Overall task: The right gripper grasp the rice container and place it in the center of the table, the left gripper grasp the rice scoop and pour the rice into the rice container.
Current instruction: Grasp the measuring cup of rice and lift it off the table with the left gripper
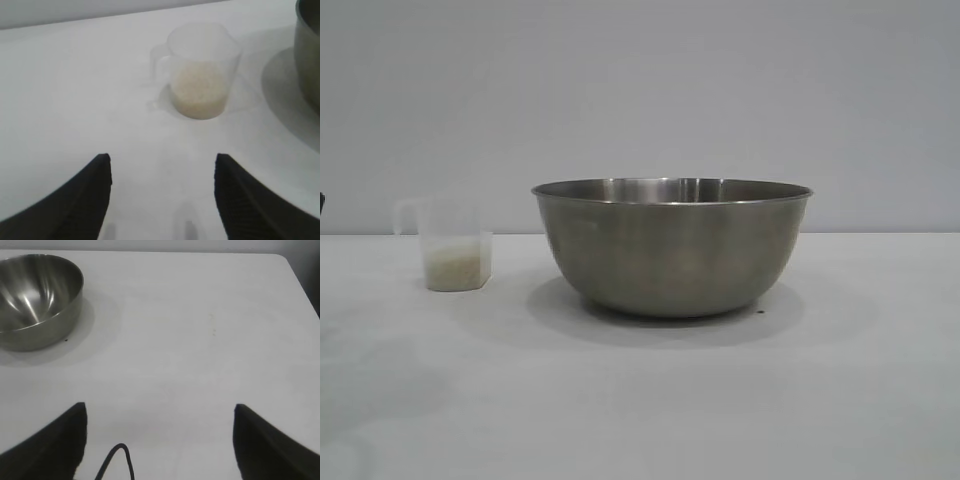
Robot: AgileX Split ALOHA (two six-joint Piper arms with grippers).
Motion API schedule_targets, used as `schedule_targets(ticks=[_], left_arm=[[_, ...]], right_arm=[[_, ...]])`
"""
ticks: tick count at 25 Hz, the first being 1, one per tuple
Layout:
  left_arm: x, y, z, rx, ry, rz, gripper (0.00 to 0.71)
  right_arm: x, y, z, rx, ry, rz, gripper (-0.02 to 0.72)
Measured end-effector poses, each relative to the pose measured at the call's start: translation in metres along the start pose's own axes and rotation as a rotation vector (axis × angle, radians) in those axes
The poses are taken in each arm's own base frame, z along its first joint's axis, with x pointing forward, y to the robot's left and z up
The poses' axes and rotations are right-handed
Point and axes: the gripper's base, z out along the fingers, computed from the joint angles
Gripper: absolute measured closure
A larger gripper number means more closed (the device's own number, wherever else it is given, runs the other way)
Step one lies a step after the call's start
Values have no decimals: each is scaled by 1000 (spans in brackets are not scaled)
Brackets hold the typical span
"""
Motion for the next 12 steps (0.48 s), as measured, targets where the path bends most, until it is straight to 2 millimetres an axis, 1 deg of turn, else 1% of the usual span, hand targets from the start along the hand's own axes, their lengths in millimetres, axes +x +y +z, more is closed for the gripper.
schedule_targets(ticks=[5,12], left_arm=[[-2,-1,17,-15,-10,-9,278],[6,-6,47,-16,9,2,278]], right_arm=[[0,0,0,0,0,0,155],[0,0,0,0,0,0,155]])
